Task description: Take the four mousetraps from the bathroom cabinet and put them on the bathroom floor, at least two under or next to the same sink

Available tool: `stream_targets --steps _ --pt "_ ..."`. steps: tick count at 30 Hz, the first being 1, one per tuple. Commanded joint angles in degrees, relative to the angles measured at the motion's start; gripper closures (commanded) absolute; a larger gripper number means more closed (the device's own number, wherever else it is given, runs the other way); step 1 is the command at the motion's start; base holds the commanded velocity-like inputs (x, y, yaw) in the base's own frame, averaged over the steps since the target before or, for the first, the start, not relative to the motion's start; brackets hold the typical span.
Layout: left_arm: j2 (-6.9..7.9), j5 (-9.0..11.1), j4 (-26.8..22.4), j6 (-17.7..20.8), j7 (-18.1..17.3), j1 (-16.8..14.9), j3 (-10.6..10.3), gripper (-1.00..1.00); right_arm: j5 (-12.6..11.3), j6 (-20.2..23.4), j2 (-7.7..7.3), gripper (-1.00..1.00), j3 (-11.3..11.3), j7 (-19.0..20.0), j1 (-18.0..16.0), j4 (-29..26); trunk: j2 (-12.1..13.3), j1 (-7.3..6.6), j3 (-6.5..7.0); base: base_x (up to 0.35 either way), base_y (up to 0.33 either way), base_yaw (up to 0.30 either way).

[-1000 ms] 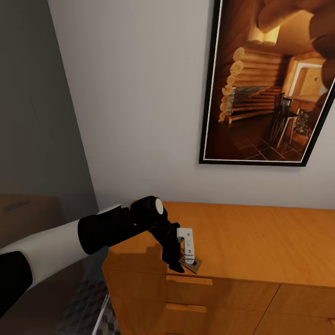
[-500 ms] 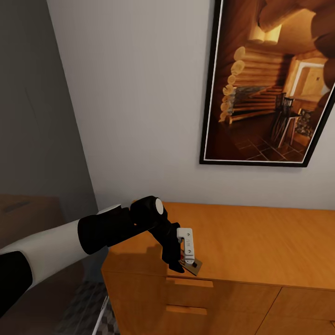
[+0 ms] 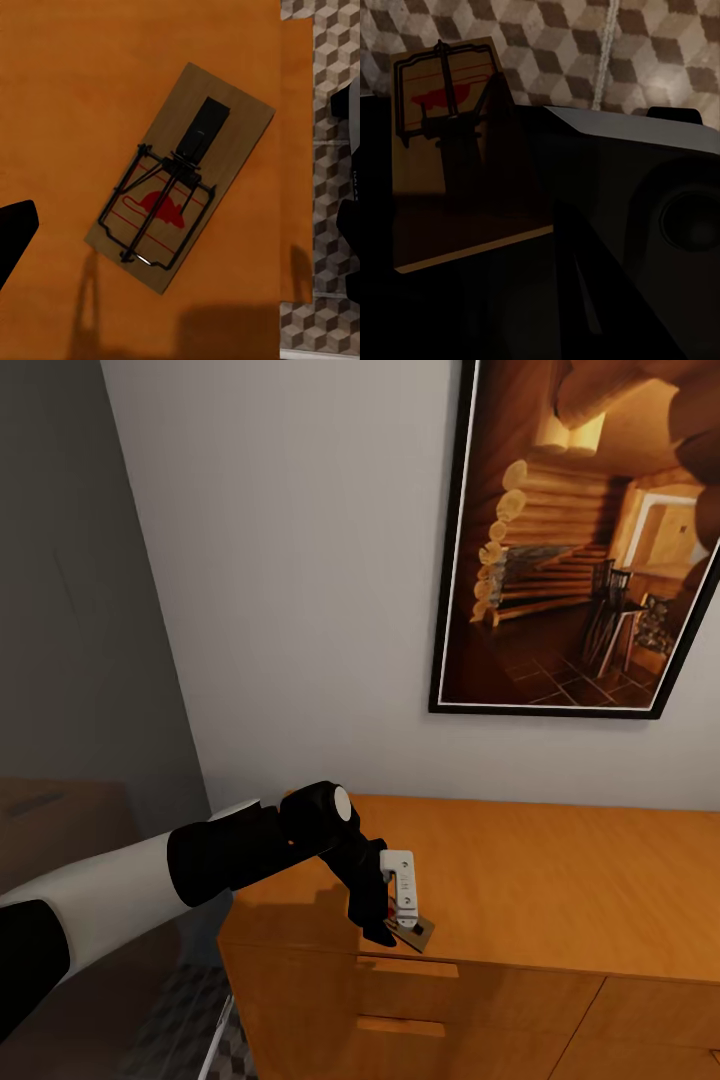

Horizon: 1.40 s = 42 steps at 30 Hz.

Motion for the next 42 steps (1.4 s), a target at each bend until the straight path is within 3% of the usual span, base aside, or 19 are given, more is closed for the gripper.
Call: stream_targets --steps 1,42 --pt "0.02 0.2 0.0 0.4 0.0 -0.1 -0.1 -1.00 -0.4 -0.2 0.00 1.00 0.4 -0.1 0.0 0.1 0.0 0.00 -0.06 0.000 0.000 0.000" --pt "-0.32 0.2 0.1 0.4 0.0 -0.1 -0.9 -1.00 -0.4 -0.2 0.17 1.00 0.4 -0.1 0.0 0.0 0.0 0.00 -0.06 0.000 0.000 0.000"
